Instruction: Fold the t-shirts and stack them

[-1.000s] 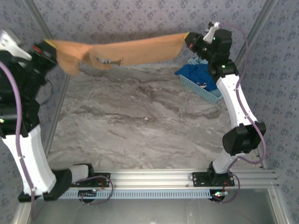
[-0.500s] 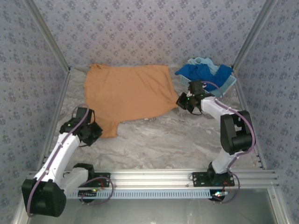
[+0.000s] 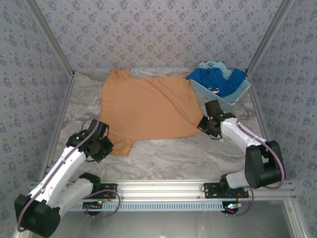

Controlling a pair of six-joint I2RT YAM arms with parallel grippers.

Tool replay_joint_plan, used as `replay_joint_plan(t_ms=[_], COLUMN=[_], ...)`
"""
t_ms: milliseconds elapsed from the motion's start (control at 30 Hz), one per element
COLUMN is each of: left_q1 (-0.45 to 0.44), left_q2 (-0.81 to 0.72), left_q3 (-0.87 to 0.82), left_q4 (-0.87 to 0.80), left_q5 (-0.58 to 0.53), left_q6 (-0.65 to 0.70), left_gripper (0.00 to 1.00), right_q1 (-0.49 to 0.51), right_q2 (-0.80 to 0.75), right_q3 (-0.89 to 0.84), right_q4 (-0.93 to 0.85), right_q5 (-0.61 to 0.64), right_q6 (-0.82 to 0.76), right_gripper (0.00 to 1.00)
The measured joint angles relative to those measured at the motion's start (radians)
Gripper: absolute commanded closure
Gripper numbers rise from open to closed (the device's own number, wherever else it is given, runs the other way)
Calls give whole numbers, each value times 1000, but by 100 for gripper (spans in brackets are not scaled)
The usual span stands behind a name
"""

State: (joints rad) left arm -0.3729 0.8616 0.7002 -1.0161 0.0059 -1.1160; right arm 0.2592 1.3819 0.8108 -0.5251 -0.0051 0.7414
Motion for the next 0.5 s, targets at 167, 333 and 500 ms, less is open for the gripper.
replay_joint_plan(t_ms=[167, 333, 500], left_q1=[-33, -88, -130], left_q2=[-64, -132, -147], left_q3=[-51, -120, -161], left_q4=[-42, -84, -80], left_q5=[-24, -39, -22], left_q6=[-98, -218, -290], left_gripper=[100, 100, 100], right_q1=[6, 6, 5], right_q2=[-10, -11, -25], right_q3=[-82, -96, -108], right_q4=[-23, -45, -66], right_q5=[2, 2, 2], right_q6=[2, 2, -10], right_gripper=[100, 100, 100])
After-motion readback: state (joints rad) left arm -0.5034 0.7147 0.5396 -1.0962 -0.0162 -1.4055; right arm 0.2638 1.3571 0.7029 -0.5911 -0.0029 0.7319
